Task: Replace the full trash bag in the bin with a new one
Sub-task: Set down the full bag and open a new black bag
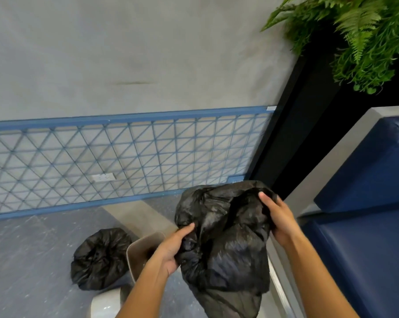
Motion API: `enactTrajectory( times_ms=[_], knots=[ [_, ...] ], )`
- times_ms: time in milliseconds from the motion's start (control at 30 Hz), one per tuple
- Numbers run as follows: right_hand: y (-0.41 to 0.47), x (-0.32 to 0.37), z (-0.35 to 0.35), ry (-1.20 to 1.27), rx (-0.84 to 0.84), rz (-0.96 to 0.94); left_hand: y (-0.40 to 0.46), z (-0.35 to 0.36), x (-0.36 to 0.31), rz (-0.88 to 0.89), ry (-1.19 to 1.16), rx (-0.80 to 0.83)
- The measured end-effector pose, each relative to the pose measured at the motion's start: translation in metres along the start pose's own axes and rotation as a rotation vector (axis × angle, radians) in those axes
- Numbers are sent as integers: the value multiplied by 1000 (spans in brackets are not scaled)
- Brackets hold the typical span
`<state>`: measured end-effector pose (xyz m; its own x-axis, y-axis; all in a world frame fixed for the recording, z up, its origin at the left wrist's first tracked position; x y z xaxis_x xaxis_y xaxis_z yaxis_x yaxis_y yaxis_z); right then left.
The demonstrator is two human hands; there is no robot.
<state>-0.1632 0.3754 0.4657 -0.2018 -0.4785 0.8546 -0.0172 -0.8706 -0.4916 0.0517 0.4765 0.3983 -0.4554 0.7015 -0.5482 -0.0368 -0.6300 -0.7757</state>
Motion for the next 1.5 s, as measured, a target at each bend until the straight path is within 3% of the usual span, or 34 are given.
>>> enactTrajectory(
  times_ms=[133, 200, 300, 367, 467, 600, 700, 800, 933, 1033, 1067, 1167, 1300, 1400, 1500],
  knots=[
    [-27, -11, -51, -66, -284, -68, 1, -5, 2, 91, -178, 34],
    [-49, -44, -59, 7, -353, 155, 2, -2, 6, 127, -219, 43],
    [-74, -81, -34, 174, -144, 614, 1, 4, 13, 142, -236, 32],
    [-76, -90, -11, 355, 45, 744, 1, 7, 20, 151, -197, 30],
    [-57, -95, 13, 392, 163, 683, 2, 6, 32, 171, -133, 13],
    [-29, -98, 12, 485, -37, 492, -3, -4, 34, 180, -273, -47],
    [-19, -90, -3, 661, -48, 406, -2, -24, 32, 153, -425, -97],
    [-13, -89, -17, 765, -54, 390, -3, -37, 28, 132, -425, -107],
    [-13, -87, -18, 732, -34, 430, -9, -43, 16, 140, -190, -124],
    [-11, -82, -18, 680, 41, 429, -10, -54, -1, 375, 172, -422],
    [-9, -82, -20, 679, 63, 430, -11, -50, -8, 445, 274, -450],
    [-8, -82, -20, 652, 95, 453, -5, -12, -19, 552, 578, -305],
    [-7, -79, -9, 604, 208, 515, 19, 34, -5, 448, 746, -175],
    [-4, -62, -31, 524, 213, 464, 33, 27, -2, 184, 445, -182],
    [8, -48, -83, 347, -38, 370, 37, -1, -14, 35, 226, -203]
  ],
)
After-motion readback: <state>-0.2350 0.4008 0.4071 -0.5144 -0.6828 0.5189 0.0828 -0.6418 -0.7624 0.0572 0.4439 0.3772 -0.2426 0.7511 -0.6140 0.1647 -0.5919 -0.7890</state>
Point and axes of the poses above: each hand's wrist, its own y-axis towards the middle knuckle, its own z-axis out of the palm, x = y × z, the point moved 2 cm from there along y, towards the middle knuckle, and after that the axes turned 7 degrees about y, right-handed, at the moved point
